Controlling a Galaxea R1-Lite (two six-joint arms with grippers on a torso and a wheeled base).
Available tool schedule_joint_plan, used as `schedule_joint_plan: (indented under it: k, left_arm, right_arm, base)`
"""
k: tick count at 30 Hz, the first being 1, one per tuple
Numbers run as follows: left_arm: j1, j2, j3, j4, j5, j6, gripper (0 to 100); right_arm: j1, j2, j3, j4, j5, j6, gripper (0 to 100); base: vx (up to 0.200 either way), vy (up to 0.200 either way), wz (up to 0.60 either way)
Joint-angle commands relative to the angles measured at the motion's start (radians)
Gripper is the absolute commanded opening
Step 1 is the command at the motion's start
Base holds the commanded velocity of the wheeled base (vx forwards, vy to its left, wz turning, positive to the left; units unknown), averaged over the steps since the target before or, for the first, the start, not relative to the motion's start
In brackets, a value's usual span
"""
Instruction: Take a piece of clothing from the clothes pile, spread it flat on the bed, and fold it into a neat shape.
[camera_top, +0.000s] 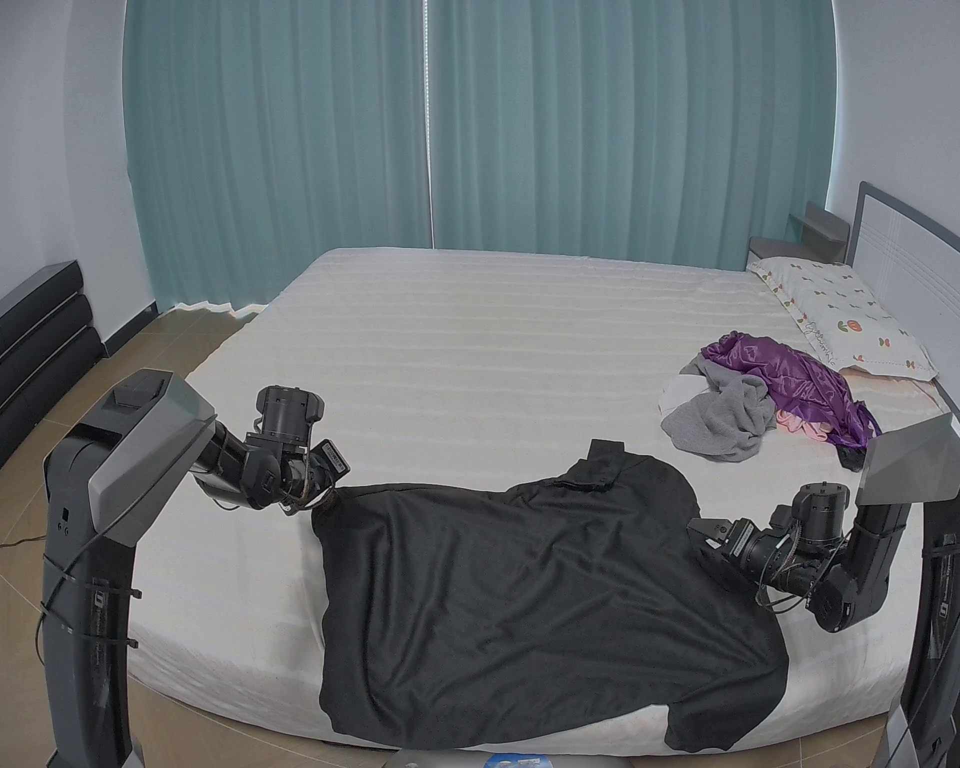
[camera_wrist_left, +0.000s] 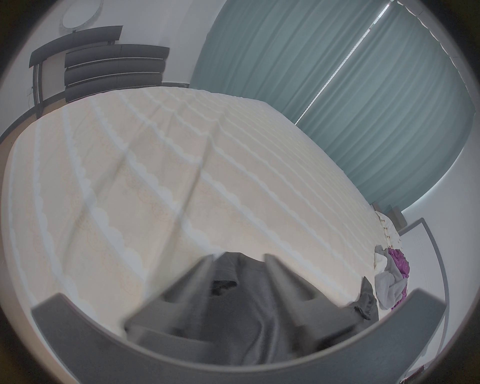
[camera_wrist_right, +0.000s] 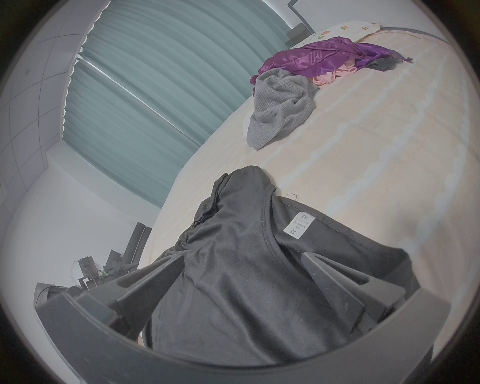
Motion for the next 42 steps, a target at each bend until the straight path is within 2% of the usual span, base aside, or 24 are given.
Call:
schedule_joint_plan:
  k: [1, 7, 14, 15, 19, 25, 26, 27, 33, 37, 42]
  left_arm:
    - [0.017, -0.002, 0.011, 0.0, -0.004, 0.0, 100]
    - [0.017, 0.004, 0.031, 0.001, -0.034, 0.002, 100]
    - [-0.001, 0.056, 0.031, -0.002, -0.048, 0.059, 100]
    - [-0.001, 0.059, 0.03, -0.002, -0.047, 0.062, 0]
    - [0.007, 0.074, 0.014, -0.003, -0.037, 0.094, 0]
    - [0.025, 0.048, 0.007, -0.014, -0.024, 0.092, 0]
    - [0.025, 0.048, 0.007, -0.014, -0.024, 0.092, 0]
    - [0.028, 0.039, -0.007, -0.014, -0.016, 0.092, 0]
    - [0.03, 0.033, -0.021, -0.011, -0.008, 0.094, 0]
    - [0.025, 0.025, -0.019, -0.011, -0.008, 0.092, 0]
    - [0.023, 0.025, -0.019, -0.011, 0.004, 0.092, 0]
  right_arm:
    - [0.011, 0.03, -0.03, 0.001, 0.003, 0.0, 100]
    - [0.009, 0.042, -0.03, -0.006, 0.008, 0.007, 100]
    - [0.002, 0.042, -0.051, -0.004, 0.0, 0.025, 100]
    - [0.003, 0.042, -0.054, -0.001, -0.002, 0.025, 100]
    - [0.008, 0.047, -0.128, 0.014, -0.012, 0.005, 100]
    - [0.008, 0.044, -0.405, 0.271, -0.022, 0.002, 100]
    - [0.008, 0.044, -0.405, 0.271, -0.022, 0.002, 100]
    - [0.011, 0.076, -0.493, 0.338, -0.025, 0.002, 100]
    - [0.019, 0.2, -0.726, 0.433, -0.048, -0.01, 100]
    - [0.015, 0.277, -0.936, 0.643, -0.049, -0.041, 100]
    - [0.019, 0.34, -1.068, 0.706, -0.052, -0.061, 100]
  base:
    - [0.0, 0.0, 0.0]
    - [0.0, 0.0, 0.0]
    - [0.0, 0.0, 0.0]
    - [0.0, 0.0, 0.0]
    - [0.0, 0.0, 0.0]
    - [0.0, 0.0, 0.0]
    - [0.0, 0.0, 0.0]
    - [0.0, 0.0, 0.0]
    - [0.0, 0.0, 0.0]
    - [0.0, 0.0, 0.0]
    - [0.0, 0.0, 0.0]
